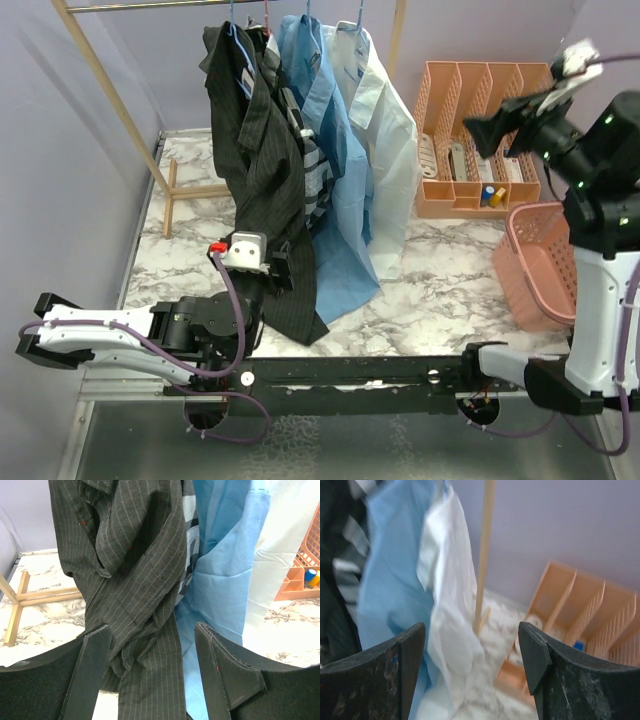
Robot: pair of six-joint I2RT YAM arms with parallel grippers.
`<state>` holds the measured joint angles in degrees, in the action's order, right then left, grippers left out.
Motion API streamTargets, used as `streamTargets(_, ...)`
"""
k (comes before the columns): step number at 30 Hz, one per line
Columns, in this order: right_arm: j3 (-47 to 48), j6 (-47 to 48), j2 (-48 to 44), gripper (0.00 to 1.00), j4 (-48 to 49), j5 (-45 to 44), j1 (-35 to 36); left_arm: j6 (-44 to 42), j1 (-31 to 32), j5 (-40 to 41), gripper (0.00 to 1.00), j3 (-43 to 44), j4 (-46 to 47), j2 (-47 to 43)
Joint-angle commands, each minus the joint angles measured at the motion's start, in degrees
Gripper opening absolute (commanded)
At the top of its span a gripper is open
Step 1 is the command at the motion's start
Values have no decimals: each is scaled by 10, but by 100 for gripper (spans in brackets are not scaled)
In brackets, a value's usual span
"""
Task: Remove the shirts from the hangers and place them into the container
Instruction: Pick up the hanger from the clothesline.
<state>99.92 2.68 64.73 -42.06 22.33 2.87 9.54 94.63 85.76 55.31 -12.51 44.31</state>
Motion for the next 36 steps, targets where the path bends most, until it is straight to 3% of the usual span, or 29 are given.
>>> streamTargets(1, 224, -12, 137, 73, -96, 110, -3, 7, 2, -25, 70, 23, -7, 7)
streamTargets(6, 288, -36, 223, 69, -48, 197, -3, 8, 2, -34, 69, 48, -7, 38)
streamTargets(13, 355, -52, 317, 68, -39, 227, 0, 0, 2, -30, 69, 76, -7, 73)
streamTargets(27, 313, -52, 324, 69, -24, 235, 30, -12, 2, -32, 69, 100, -7, 112)
streamTargets(36, 309, -22, 341, 69, -45, 175, 92, -29, 2, -46, 69, 107, -3, 116)
